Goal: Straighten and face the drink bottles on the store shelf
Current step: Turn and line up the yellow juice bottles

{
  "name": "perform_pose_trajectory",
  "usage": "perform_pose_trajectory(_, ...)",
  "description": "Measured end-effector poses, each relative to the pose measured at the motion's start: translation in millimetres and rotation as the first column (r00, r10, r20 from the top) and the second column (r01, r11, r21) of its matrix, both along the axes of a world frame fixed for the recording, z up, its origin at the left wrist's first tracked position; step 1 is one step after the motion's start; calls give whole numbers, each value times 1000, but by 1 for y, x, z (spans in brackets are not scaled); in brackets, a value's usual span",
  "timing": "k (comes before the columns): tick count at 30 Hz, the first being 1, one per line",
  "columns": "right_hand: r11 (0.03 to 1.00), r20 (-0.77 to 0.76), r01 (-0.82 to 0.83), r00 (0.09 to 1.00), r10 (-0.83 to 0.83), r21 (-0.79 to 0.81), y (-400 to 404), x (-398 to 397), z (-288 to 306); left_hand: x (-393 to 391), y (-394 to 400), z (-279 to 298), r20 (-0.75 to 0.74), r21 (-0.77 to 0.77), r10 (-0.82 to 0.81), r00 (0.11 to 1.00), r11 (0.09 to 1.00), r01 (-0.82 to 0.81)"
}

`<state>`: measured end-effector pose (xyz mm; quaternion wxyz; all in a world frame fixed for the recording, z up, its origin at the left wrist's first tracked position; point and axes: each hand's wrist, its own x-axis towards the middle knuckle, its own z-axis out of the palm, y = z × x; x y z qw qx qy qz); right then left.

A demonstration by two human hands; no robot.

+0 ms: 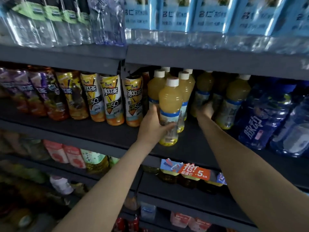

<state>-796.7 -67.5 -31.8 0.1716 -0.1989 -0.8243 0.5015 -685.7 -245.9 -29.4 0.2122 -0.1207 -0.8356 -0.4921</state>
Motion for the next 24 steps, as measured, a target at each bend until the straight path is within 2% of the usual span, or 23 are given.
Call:
perform_pose_trajectory(5,990,-75,20,997,-9,140,-5,17,-4,-1,-3,-3,10,1,0,1000,1000,0)
perform_pose_trajectory(12,966,-140,-106,980,142,238,-6,113,-16,4,2,-2,-1,-30,47,999,998,-47)
perform_pose_trajectory(15,975,-128,-137,979,161,172,-9,135,-2,5,3,-1,0,-57,47,999,997,-47)
perform_pose_trajectory(17,985,-194,-165,966,171,47,-12,143,10,9,5,0,-8,-74,87,996,993,-87)
perform_pose_trajectory(20,986,-262,-167,952,157,-14,-14,157,20,32,3,2,-166,-27,183,969,981,-190)
perform_pose_trajectory(22,987,-281,-155,950,135,-50,-11,165,21,50,-3,4,-290,-50,100,952,992,-119)
perform_pose_trajectory(23,982,-279,-155,953,121,-104,-8,169,21,57,-6,4,-280,-86,10,960,996,-35)
perform_pose_trajectory(24,961,-291,-180,950,115,-208,-5,174,21,63,-7,5,-204,-101,-85,975,993,66)
